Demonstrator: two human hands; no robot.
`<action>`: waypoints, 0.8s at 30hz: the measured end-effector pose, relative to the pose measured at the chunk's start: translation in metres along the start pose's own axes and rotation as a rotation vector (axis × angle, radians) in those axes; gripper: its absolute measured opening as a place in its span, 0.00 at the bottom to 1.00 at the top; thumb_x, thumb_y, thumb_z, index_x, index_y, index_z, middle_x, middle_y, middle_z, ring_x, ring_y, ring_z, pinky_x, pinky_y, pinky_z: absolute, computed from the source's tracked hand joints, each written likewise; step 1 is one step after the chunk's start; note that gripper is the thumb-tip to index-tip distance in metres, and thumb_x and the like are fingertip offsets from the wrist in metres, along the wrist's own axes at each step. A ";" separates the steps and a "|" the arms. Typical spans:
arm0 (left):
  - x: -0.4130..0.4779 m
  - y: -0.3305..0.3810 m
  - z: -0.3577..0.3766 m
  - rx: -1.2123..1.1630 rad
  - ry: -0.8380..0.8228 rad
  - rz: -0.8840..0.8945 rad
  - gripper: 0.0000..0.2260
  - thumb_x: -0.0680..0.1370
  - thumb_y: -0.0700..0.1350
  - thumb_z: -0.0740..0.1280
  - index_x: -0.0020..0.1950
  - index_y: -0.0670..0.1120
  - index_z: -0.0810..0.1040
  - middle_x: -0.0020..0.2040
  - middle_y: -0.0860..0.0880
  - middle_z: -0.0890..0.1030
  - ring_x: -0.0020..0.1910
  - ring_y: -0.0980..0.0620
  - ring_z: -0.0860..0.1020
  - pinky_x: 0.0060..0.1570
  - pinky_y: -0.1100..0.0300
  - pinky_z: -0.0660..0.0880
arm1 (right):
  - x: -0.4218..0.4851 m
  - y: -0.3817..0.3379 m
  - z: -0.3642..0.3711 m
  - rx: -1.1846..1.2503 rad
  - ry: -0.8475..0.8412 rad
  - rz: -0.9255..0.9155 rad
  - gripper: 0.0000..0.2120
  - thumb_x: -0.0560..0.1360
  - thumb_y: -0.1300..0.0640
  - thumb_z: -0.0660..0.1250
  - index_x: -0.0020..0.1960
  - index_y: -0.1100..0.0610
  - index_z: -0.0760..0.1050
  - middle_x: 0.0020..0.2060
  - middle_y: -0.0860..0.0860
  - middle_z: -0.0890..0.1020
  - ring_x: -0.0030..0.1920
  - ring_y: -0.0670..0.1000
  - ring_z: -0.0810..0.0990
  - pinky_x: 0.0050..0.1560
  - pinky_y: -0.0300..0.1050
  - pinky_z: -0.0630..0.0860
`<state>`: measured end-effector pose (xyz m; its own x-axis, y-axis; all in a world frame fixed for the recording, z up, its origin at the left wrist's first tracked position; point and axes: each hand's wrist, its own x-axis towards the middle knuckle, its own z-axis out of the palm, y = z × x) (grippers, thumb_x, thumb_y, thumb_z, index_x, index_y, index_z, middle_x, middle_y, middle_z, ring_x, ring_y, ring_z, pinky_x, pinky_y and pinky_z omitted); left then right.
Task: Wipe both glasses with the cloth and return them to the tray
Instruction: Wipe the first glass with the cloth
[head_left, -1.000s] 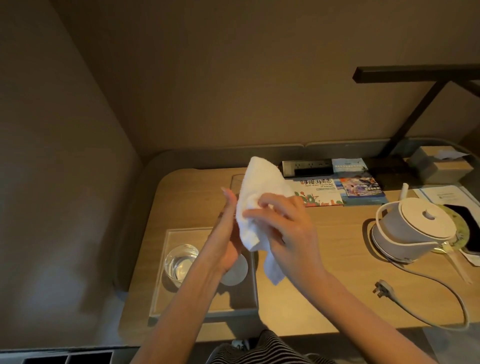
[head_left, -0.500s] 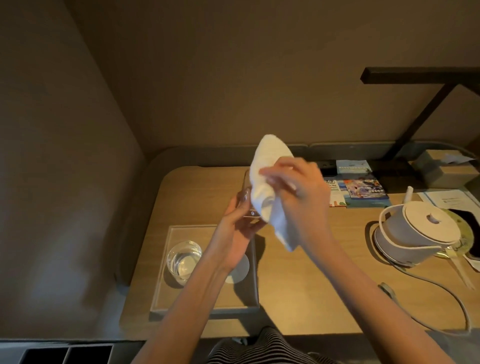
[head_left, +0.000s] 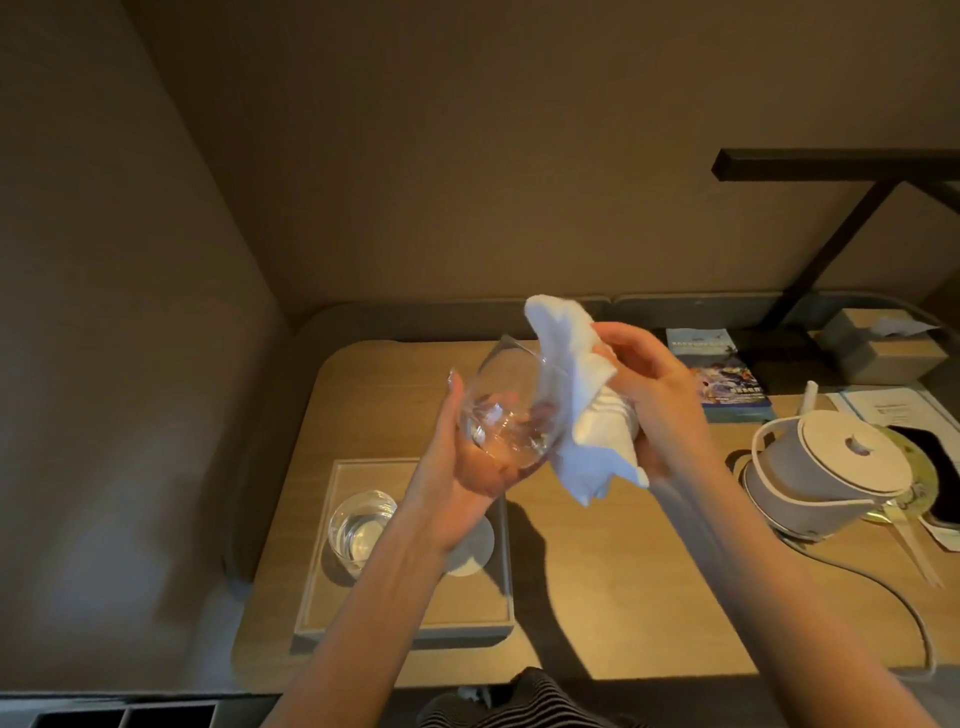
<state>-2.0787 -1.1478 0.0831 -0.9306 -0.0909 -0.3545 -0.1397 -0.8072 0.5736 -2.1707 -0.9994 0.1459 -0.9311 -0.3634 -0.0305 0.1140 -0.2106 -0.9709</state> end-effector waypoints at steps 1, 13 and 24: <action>0.001 0.001 0.002 0.038 0.035 -0.021 0.34 0.76 0.67 0.61 0.71 0.41 0.71 0.63 0.37 0.80 0.59 0.41 0.80 0.51 0.50 0.81 | -0.002 0.003 0.001 -0.052 -0.034 -0.011 0.10 0.75 0.67 0.64 0.50 0.56 0.79 0.45 0.52 0.82 0.42 0.48 0.80 0.38 0.40 0.75; 0.016 -0.001 0.008 0.157 0.310 0.104 0.20 0.79 0.60 0.65 0.45 0.42 0.79 0.34 0.47 0.83 0.32 0.50 0.83 0.37 0.57 0.79 | -0.032 0.048 -0.009 -1.084 -0.537 -0.231 0.20 0.73 0.43 0.66 0.59 0.53 0.72 0.55 0.49 0.75 0.55 0.48 0.73 0.51 0.44 0.71; 0.013 -0.017 0.016 0.461 0.256 0.415 0.24 0.71 0.63 0.67 0.47 0.41 0.77 0.44 0.40 0.77 0.45 0.42 0.76 0.45 0.48 0.72 | -0.026 0.030 -0.015 -0.188 -0.557 0.364 0.13 0.69 0.62 0.70 0.54 0.63 0.77 0.43 0.58 0.84 0.43 0.57 0.82 0.41 0.45 0.80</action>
<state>-2.0937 -1.1254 0.0807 -0.8363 -0.5219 -0.1679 0.0298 -0.3490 0.9366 -2.1480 -0.9822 0.1140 -0.5228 -0.8036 -0.2844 0.2762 0.1559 -0.9484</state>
